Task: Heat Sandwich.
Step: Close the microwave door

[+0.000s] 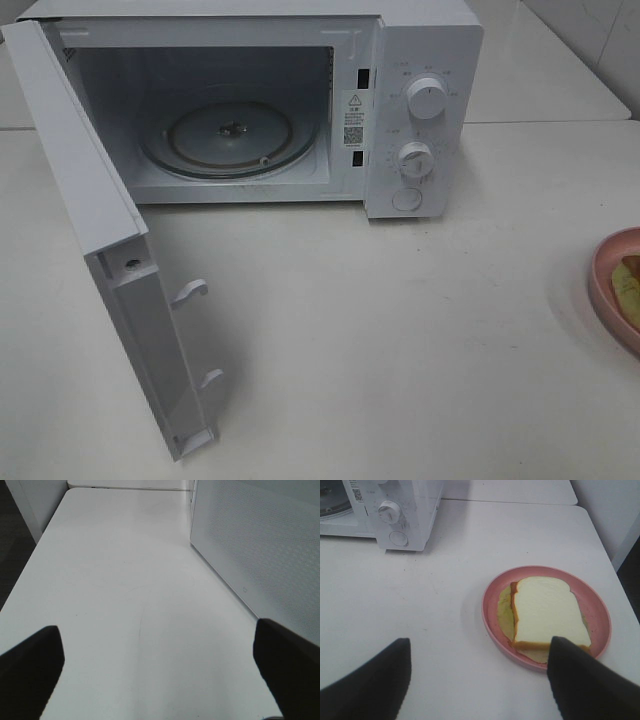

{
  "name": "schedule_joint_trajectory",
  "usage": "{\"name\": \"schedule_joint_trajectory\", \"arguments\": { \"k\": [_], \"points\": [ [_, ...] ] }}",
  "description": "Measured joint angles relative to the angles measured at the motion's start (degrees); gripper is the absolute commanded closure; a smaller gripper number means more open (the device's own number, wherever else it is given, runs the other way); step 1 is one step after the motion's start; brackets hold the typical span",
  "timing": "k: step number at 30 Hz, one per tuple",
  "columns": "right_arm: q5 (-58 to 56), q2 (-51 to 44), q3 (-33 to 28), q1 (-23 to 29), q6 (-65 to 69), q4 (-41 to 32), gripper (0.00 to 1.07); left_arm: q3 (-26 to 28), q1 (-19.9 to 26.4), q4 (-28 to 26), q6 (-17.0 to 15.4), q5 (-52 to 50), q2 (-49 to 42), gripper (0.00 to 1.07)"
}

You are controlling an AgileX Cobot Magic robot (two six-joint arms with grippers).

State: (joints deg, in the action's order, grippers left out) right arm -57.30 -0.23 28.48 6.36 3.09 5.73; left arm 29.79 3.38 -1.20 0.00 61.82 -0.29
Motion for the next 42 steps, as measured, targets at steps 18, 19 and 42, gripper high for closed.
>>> {"name": "schedule_joint_trajectory", "arguments": {
  "k": [18,19,42],
  "points": [
    [0.0,0.0,0.0,0.0,0.0,0.0,0.33,0.0,0.0,0.0,0.0,0.0,0.0,0.09],
    [0.0,0.0,0.0,0.0,0.0,0.0,0.33,0.0,0.0,0.0,0.0,0.0,0.0,0.09],
    [0.0,0.0,0.0,0.0,0.0,0.0,0.33,0.8,0.0,0.0,0.0,-1.49,2.64,0.12]
  ]
}}
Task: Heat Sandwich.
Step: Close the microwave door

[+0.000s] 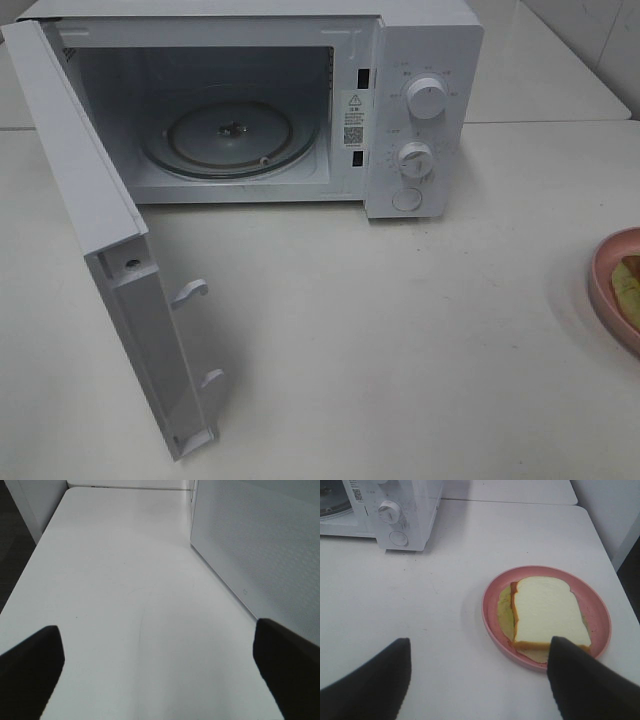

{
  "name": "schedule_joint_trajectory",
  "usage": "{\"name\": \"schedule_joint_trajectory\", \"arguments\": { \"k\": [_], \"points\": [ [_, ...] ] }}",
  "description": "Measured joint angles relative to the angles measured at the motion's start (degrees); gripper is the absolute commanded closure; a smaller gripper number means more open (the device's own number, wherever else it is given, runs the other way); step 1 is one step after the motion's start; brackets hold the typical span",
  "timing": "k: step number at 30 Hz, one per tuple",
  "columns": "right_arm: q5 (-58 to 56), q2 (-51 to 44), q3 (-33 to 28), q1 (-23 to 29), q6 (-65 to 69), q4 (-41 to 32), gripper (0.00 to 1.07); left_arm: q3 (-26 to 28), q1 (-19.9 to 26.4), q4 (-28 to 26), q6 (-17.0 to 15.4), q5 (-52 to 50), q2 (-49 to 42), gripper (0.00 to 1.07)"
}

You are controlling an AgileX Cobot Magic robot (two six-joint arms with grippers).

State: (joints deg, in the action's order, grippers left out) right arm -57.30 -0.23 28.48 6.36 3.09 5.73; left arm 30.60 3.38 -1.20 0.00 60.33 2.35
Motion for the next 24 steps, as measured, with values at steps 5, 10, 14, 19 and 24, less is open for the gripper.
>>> {"name": "schedule_joint_trajectory", "arguments": {
  "k": [5,10,14,19,24],
  "points": [
    [0.0,0.0,0.0,0.0,0.0,0.0,0.33,0.52,0.0,0.0,0.0,-4.53,4.98,0.31],
    [0.0,0.0,0.0,0.0,0.0,0.0,0.33,0.52,0.0,-0.11,0.0,-8.77,10.31,0.76],
    [0.0,0.0,0.0,0.0,0.0,0.0,0.33,-0.57,0.0,-0.11,0.29,-13.92,12.95,0.97],
    [0.0,0.0,0.0,0.0,0.0,0.0,0.33,-4.53,0.0,0.0,0.29,-20.91,17.02,1.07],
    [0.0,0.0,0.0,0.0,0.0,0.0,0.33,-9.11,0.0,0.11,0.29,-28.59,21.31,1.07]
  ]
}}
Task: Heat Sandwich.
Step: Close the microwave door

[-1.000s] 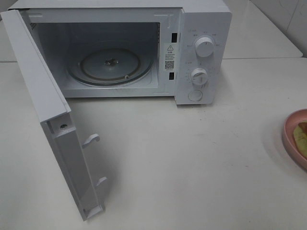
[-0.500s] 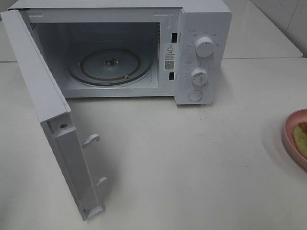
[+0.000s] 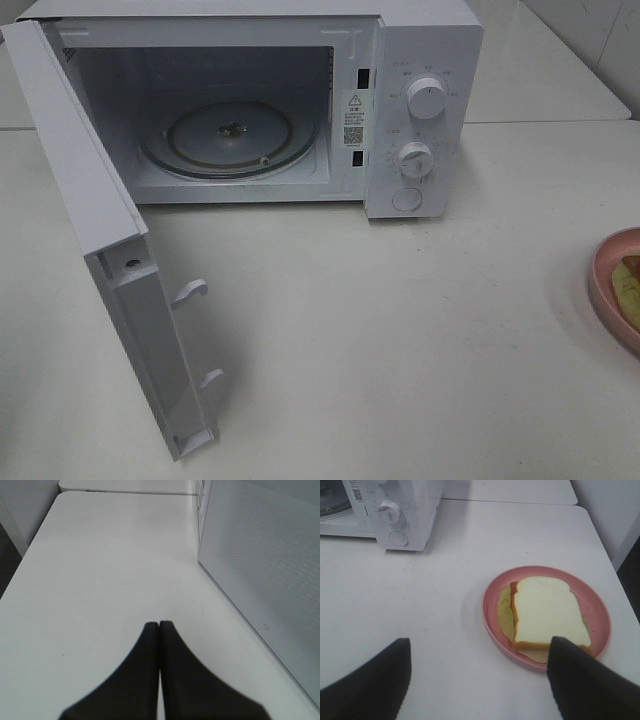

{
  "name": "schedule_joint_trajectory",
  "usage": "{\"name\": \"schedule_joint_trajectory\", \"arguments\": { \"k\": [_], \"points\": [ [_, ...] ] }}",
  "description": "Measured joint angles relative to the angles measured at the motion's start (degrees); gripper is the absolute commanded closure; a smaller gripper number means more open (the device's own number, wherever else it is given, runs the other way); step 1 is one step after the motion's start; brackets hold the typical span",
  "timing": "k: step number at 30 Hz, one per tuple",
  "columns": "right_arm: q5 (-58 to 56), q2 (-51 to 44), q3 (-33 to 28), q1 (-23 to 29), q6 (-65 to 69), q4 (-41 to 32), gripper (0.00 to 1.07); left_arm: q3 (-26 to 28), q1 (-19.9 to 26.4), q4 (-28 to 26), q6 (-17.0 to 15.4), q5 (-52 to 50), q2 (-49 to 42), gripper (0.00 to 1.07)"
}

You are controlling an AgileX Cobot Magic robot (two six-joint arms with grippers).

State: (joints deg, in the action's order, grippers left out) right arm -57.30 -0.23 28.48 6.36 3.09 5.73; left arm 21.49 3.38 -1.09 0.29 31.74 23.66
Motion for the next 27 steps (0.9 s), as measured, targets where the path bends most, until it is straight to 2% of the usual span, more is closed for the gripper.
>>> {"name": "schedule_joint_trajectory", "arguments": {
  "k": [2,5,11,14,15,16,20,27],
  "points": [
    [0.0,0.0,0.0,0.0,0.0,0.0,0.33,-0.74,0.0,0.06,0.0,-1.78,0.74,1.07],
    [0.0,0.0,0.0,0.0,0.0,0.0,0.33,-4.35,0.0,0.06,0.0,-11.75,4.41,1.07],
    [0.0,0.0,0.0,0.0,0.0,0.0,0.33,-8.08,0.0,0.06,0.0,-23.66,8.94,1.07],
    [0.0,0.0,0.0,0.0,0.0,0.0,0.33,-10.26,0.0,0.06,0.0,-34.32,13.41,1.07],
    [0.0,0.0,0.0,0.0,0.0,0.0,0.33,-10.6,0.0,0.06,0.0,-39.36,15.87,1.07],
    [0.0,0.0,0.0,0.0,0.0,0.0,0.33,-10.6,0.0,0.06,0.0,-39.36,15.87,1.07],
    [0.0,0.0,0.0,0.0,0.0,0.0,0.33,-10.71,0.0,0.06,0.0,-49.9,23.61,1.07],
    [0.0,0.0,0.0,0.0,0.0,0.0,0.33,-10.77,0.0,0.06,-0.29,-59.07,32.89,1.07]
  ]
}}
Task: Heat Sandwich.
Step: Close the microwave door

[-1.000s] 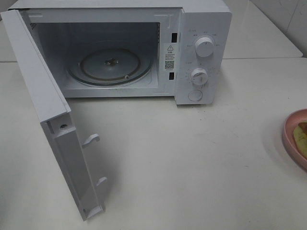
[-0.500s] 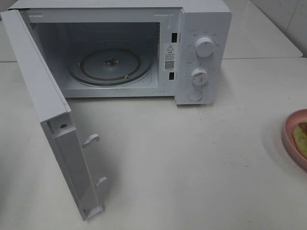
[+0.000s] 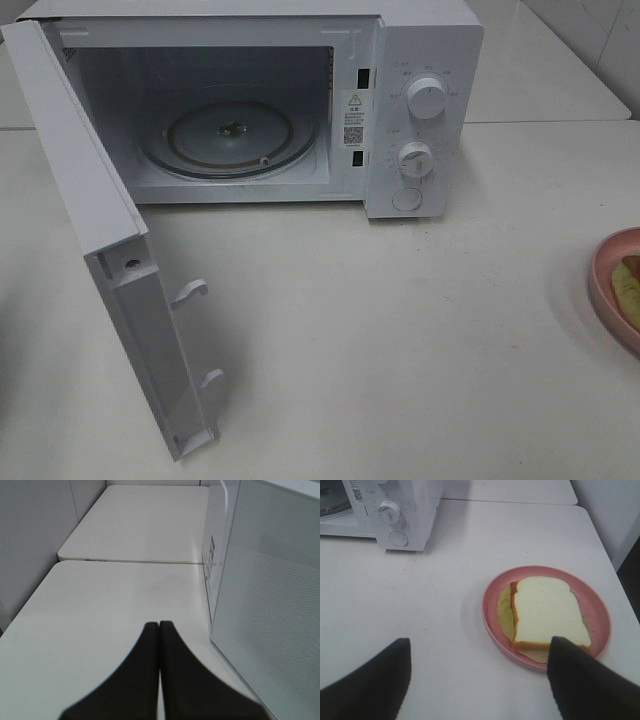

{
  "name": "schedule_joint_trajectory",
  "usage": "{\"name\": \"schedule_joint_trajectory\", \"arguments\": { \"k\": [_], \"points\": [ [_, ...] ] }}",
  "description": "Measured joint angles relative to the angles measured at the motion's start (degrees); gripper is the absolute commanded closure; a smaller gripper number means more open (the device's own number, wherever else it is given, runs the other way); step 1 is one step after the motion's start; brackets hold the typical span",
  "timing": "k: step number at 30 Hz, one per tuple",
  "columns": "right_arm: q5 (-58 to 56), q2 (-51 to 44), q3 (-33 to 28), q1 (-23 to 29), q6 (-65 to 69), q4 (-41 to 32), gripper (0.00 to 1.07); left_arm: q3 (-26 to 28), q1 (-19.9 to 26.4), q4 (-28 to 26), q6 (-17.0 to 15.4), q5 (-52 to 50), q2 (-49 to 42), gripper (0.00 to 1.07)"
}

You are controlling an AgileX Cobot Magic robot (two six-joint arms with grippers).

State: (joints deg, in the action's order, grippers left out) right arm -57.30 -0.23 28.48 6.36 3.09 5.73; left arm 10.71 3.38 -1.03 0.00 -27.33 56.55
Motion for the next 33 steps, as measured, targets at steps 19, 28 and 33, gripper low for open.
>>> {"name": "schedule_joint_trajectory", "arguments": {
  "k": [19,28,33],
  "points": [
    [0.0,0.0,0.0,0.0,0.0,0.0,0.33,1.78,-0.06,20.0,-12.78,-18.96,14.67,1.07],
    [0.0,0.0,0.0,0.0,0.0,0.0,0.33,2.81,-6.99,18.33,-11.4,-20.28,18.39,1.07],
    [0.0,0.0,0.0,0.0,0.0,0.0,0.33,2.81,-11.97,13.46,-8.42,-20.97,19.82,1.07]
  ]
}}
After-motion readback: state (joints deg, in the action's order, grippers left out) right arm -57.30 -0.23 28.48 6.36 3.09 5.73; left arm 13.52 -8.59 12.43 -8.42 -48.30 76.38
